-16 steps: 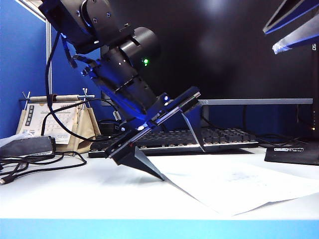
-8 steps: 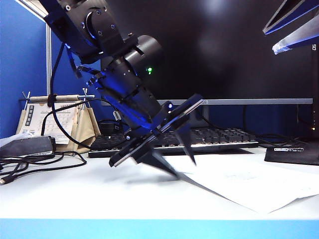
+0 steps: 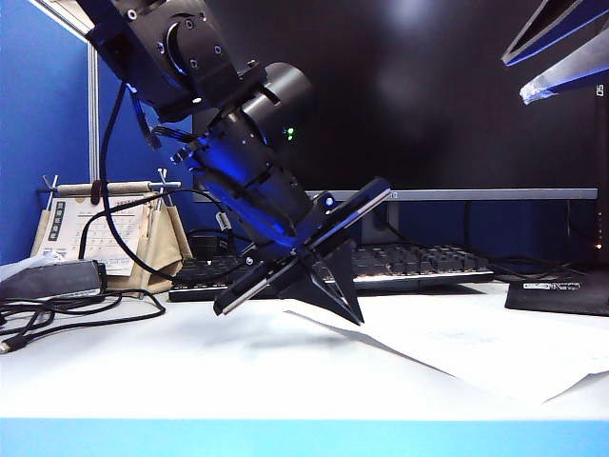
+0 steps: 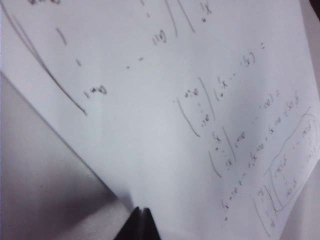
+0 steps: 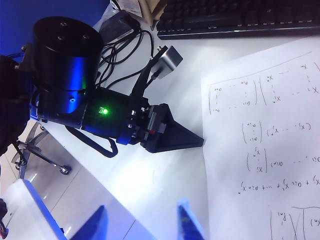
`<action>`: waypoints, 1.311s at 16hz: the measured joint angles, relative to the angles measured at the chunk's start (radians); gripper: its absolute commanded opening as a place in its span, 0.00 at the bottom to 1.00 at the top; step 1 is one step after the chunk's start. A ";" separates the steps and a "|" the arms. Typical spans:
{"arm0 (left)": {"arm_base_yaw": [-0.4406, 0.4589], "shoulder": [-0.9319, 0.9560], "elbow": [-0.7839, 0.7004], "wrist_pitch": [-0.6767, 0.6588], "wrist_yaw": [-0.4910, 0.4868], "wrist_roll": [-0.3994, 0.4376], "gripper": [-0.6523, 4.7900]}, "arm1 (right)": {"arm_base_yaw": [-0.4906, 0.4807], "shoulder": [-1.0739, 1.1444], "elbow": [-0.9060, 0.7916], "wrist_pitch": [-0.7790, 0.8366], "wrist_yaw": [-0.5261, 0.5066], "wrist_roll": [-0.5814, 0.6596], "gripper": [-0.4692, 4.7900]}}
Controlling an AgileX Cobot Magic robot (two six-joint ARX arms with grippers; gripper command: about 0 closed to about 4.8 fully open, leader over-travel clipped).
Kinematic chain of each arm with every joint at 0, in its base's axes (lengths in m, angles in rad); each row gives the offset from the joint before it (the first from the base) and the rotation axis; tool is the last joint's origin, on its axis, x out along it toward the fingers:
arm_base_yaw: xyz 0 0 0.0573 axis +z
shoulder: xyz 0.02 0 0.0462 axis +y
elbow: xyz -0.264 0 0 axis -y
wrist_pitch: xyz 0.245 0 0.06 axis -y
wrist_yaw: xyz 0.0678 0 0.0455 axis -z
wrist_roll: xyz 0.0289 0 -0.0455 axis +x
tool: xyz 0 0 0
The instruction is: Put a wrinkled paper upside down.
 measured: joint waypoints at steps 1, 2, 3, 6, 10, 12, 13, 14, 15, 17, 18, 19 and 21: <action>0.000 0.000 0.000 -0.002 0.012 -0.003 1.00 | 0.000 0.000 0.000 0.000 0.000 0.000 0.43; 0.000 0.000 0.000 -0.015 0.055 -0.009 1.00 | 0.000 0.000 0.000 0.000 0.000 0.000 0.43; 0.000 0.000 0.000 -0.028 0.080 -0.022 1.00 | 0.000 0.000 0.000 0.000 0.000 0.000 0.43; -0.003 -0.006 0.005 -0.026 0.135 -0.043 1.00 | 0.000 0.000 0.000 0.005 0.000 0.000 0.43; -0.026 0.010 0.002 0.085 0.071 -0.120 1.00 | 0.000 0.000 0.000 0.007 0.000 0.000 0.43; -0.026 0.040 0.002 0.169 0.085 -0.175 1.00 | 0.000 0.000 0.000 0.006 0.000 0.000 0.43; -0.026 0.058 0.005 0.210 0.110 -0.198 1.00 | 0.000 0.000 0.000 0.007 0.000 0.000 0.43; -0.027 0.062 0.005 0.221 0.113 -0.199 1.00 | 0.000 0.001 0.000 0.007 0.000 0.000 0.43; -0.032 0.072 0.005 0.258 0.111 -0.199 1.00 | 0.000 0.001 0.000 0.007 0.000 0.000 0.43; -0.041 0.107 0.004 0.394 0.047 -0.207 0.83 | 0.000 0.001 0.000 0.008 0.010 0.000 0.43; -0.039 0.129 0.005 0.441 0.048 -0.234 0.69 | 0.000 0.001 0.000 0.007 0.021 0.000 0.43; -0.039 0.143 0.006 0.457 0.058 -0.261 0.56 | 0.000 0.002 0.000 0.007 0.023 0.000 0.43; -0.039 0.155 0.006 0.478 0.070 -0.287 0.50 | 0.000 0.002 0.000 0.005 0.023 0.000 0.43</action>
